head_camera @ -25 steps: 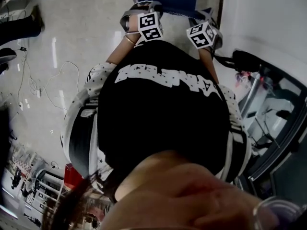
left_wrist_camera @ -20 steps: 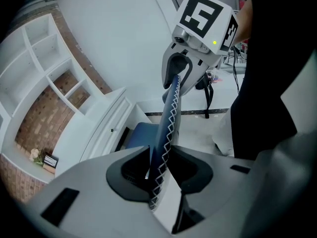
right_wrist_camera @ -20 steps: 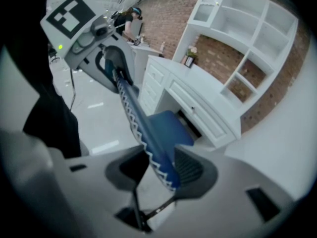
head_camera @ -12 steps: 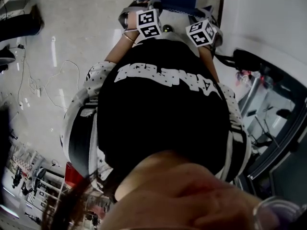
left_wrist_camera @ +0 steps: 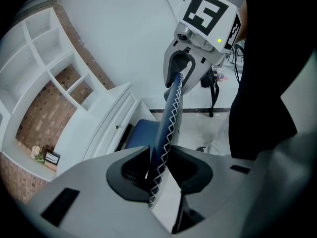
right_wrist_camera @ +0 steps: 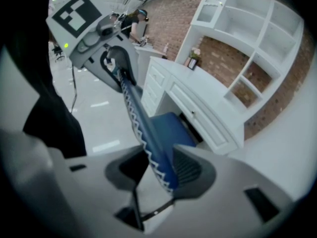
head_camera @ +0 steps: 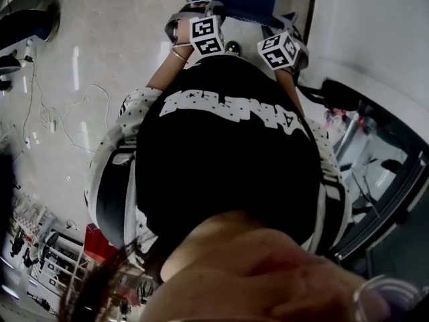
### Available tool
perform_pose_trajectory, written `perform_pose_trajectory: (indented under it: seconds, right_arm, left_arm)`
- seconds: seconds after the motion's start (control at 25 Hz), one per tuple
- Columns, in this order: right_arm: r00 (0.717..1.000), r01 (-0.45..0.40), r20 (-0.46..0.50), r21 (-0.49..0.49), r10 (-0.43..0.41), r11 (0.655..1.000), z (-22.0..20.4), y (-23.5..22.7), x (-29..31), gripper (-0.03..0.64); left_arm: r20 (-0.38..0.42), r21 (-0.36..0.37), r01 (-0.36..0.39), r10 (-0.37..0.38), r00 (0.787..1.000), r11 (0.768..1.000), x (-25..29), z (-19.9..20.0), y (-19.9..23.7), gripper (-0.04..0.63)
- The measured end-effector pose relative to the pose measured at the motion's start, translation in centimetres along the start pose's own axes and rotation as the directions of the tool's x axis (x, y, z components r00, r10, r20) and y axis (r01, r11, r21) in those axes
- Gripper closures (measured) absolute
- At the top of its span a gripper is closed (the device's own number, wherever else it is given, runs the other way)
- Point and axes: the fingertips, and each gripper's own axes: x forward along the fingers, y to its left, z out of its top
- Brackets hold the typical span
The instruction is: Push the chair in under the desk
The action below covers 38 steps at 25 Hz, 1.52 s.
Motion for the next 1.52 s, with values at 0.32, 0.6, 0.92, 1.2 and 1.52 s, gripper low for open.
perform_pose_trajectory:
  seconds: [0.32, 0.6, 0.92, 1.2, 1.52]
  right_arm:
    - [1.0, -0.019, 0.021, -0.032, 0.02, 0.999, 1.2, -0.5, -0.5, 0.451]
    - [0.999, -0.032, 0.029, -0.042, 0.033, 0.999, 1.1, -1.4, 2.0, 0.453]
    - [0.999, -0.038, 0.033, -0.054, 0.04, 0.998, 0.6, -2.1, 3.0, 0.453]
    - [0.998, -0.047, 0.038, -0.064, 0.049, 0.997, 1.1, -2.6, 3.6, 0.453]
    - [0.998, -0.044, 0.045, -0.075, 0.048, 0.996, 1.5, -3.8, 4.4, 0.454]
  left_arm:
    - [-0.017, -0.01, -0.013, 0.012, 1.0, 1.0, -0.7, 0.0, 1.2, 0.456]
    - [-0.025, -0.027, -0.007, 0.006, 1.0, 1.0, 1.7, -0.5, 2.1, 0.456]
    - [-0.036, -0.038, -0.012, 0.011, 0.999, 0.999, 3.0, -0.5, 2.3, 0.454]
    - [-0.049, -0.046, -0.016, 0.013, 0.999, 0.999, 3.4, -0.7, 3.0, 0.454]
    - [-0.062, -0.053, -0.031, 0.028, 0.998, 0.998, 4.1, -0.4, 4.3, 0.454]
